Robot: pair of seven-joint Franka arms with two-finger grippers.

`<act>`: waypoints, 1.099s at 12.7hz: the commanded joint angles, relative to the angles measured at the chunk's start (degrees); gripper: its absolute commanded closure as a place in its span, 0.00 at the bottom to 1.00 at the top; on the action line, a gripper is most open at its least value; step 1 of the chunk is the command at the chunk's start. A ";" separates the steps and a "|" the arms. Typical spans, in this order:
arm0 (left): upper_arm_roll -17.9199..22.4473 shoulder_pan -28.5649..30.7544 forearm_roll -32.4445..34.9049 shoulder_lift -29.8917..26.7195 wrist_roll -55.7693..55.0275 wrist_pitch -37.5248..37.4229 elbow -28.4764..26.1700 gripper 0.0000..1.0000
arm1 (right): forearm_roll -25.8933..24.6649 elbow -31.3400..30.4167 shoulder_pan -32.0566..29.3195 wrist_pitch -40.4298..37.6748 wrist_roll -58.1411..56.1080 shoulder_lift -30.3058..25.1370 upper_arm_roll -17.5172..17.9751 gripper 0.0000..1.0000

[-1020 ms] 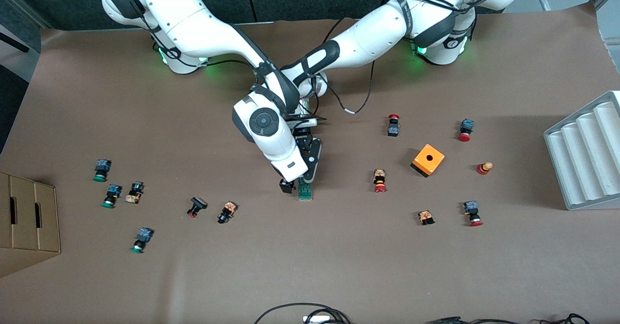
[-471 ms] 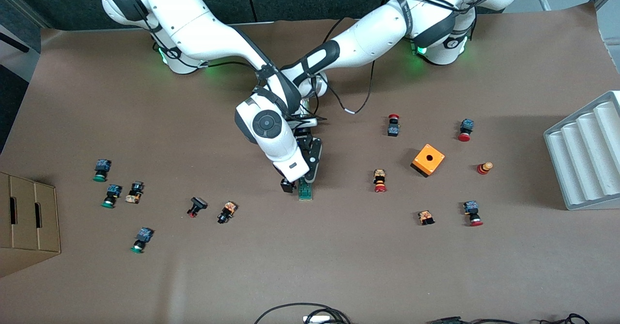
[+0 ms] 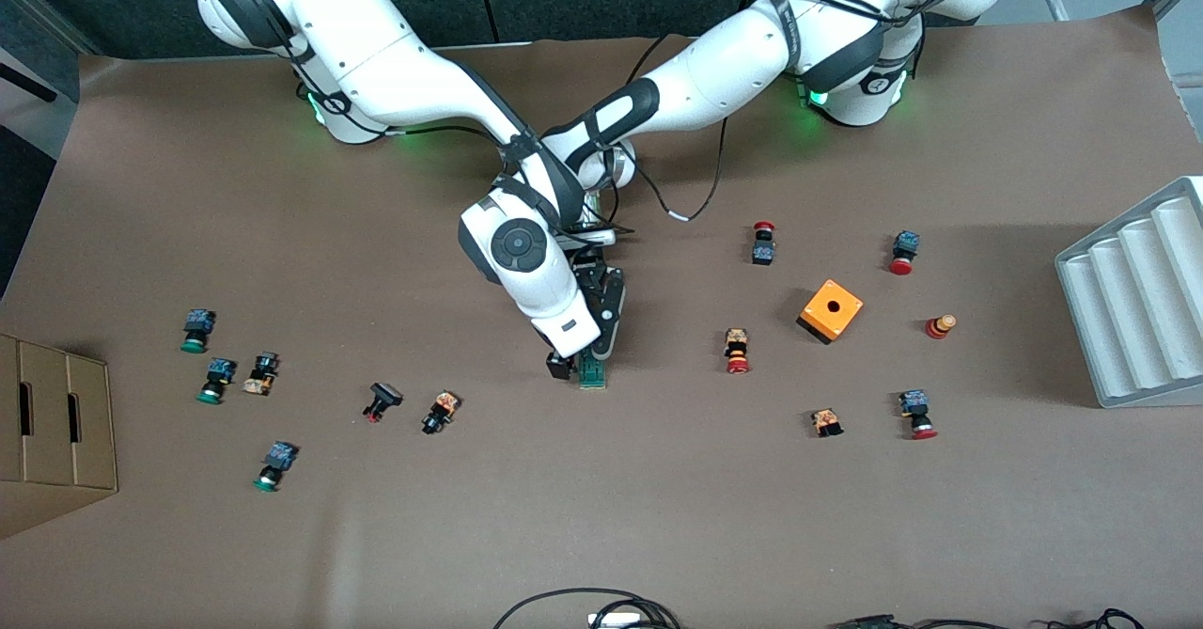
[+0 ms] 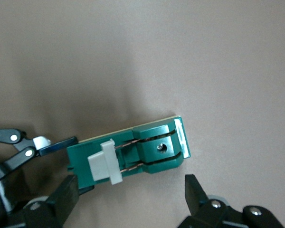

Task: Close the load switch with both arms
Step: 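Push the white handle with the right gripper toward the contacts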

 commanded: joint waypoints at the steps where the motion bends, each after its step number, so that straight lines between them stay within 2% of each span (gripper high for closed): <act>1: 0.43 -0.88 0.91 1.08 1.03 -0.67 1.11 0.72 | 0.66 1.33 0.58 2.32 -0.29 1.79 -0.47 0.00; 14: 0.43 -0.88 0.91 1.08 1.03 -0.76 1.11 0.73 | 0.92 1.68 0.84 4.70 -0.02 3.55 -0.47 0.00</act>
